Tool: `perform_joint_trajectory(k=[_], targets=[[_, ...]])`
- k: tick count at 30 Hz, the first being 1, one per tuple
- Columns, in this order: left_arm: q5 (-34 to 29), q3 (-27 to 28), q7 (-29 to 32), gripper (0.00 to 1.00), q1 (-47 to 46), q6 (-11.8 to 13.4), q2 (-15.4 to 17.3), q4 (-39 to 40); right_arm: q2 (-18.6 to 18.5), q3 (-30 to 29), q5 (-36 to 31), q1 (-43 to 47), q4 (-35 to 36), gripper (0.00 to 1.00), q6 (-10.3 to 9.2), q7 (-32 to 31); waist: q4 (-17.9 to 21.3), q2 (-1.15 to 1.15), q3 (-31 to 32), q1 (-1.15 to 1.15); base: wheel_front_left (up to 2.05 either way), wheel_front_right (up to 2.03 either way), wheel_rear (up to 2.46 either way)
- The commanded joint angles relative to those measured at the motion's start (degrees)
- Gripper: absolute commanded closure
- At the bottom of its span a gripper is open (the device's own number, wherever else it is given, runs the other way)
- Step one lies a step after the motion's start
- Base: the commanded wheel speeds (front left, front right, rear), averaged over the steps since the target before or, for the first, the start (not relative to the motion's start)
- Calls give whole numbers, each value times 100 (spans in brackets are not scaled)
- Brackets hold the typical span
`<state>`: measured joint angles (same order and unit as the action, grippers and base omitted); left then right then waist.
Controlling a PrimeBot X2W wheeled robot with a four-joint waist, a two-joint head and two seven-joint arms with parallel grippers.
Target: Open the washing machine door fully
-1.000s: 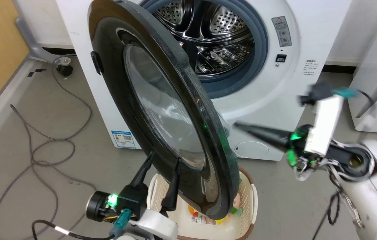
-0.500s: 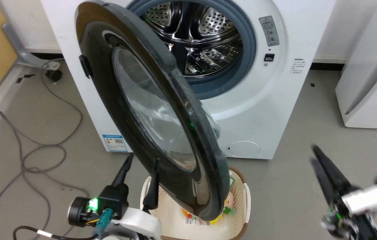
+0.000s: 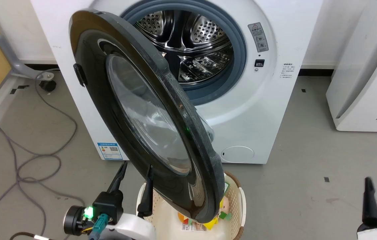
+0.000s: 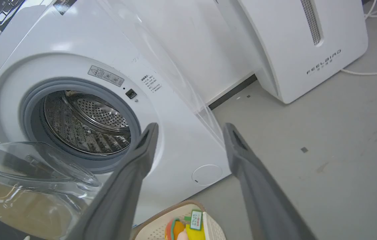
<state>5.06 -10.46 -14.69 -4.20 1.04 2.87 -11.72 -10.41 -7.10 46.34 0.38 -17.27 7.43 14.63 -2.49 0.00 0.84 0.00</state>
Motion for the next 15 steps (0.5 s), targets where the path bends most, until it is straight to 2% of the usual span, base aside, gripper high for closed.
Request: perform_joint_trajectory(k=[1, 5, 9, 11, 15], targets=[[-33, 9, -30, 0, 88, -5, 19, -22, 90, -51, -167, 72, 80, 0, 6, 28, -1, 0, 4, 0, 0, 0, 0], [-23, 40, -30, 0, 108, -18, 16, -44, 558, -566, -2093, 194, 921, 0, 6, 34, -15, 0, 19, 0, 0, 0, 0], [-22, 84, -30, 0, 116, -28, 14, -65, 719, -495, -3462, 399, 1767, 0, 6, -82, -27, 0, 21, 0, 0, 0, 0], [-24, 124, -30, 0, 136, -32, 12, -75, 746, -281, -4058, 599, 2206, 0, 6, -346, -27, 0, 27, 0, 0, 0, 0], [-29, 151, -30, 0, 170, -40, 11, -90, 750, -58, -4258, 788, 2431, 0, 6, -607, -26, 0, 41, 0, 0, 0, 0]])
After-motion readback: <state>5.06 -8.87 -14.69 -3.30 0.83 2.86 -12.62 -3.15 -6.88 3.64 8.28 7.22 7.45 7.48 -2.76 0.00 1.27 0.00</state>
